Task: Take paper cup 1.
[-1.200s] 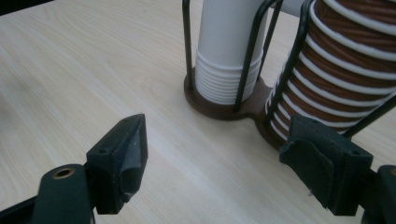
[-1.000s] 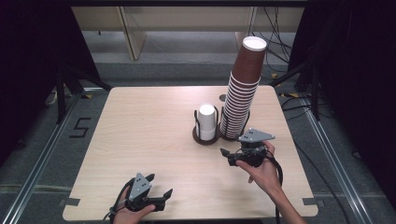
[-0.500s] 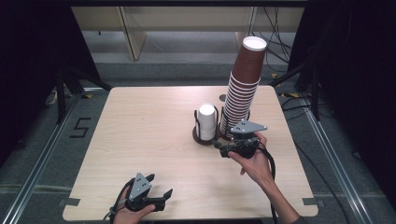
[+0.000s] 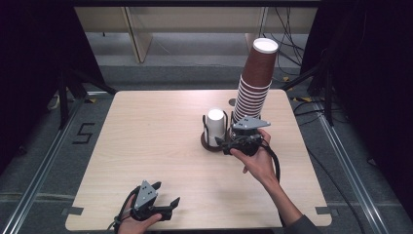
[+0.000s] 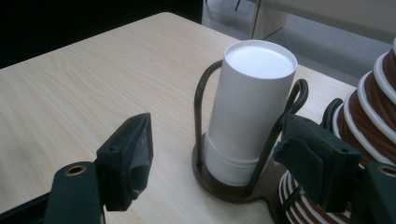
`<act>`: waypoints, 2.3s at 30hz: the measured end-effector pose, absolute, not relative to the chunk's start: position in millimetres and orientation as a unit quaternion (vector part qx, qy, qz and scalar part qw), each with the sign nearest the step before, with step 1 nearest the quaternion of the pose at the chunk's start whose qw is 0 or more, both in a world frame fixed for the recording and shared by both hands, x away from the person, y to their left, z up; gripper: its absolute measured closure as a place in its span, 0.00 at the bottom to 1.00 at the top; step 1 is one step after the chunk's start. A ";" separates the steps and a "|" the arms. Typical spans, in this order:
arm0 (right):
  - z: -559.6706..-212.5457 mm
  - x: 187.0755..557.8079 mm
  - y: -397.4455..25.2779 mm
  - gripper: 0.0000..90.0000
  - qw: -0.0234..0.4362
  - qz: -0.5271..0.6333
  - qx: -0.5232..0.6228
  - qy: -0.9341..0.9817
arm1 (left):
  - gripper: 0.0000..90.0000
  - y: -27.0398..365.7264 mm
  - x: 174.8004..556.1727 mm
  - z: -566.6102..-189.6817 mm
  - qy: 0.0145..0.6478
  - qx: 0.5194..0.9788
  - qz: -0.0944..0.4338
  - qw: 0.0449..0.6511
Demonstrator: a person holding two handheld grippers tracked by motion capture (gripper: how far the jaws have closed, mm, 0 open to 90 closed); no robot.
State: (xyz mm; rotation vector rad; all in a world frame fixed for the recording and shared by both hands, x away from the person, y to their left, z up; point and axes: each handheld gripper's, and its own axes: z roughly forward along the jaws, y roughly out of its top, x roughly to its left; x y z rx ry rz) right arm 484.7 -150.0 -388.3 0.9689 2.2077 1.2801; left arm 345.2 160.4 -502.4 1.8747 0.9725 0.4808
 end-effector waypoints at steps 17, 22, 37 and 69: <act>-384.3 517.5 -126.3 0.32 0.233 0.455 0.373 0.774 | 0.17 160.2 345.0 -502.2 0.395 0.766 0.195 0.469; -384.9 527.5 -118.8 0.32 0.252 0.446 0.382 0.769 | 0.17 160.2 344.9 -502.1 0.395 0.766 0.195 0.469; -389.3 547.8 -103.0 0.34 0.276 0.418 0.400 0.767 | 0.16 160.1 344.5 -500.9 0.392 0.766 0.190 0.472; -387.1 559.4 -95.9 0.39 0.276 0.406 0.419 0.764 | 0.16 159.3 344.2 -500.7 0.391 0.766 0.190 0.473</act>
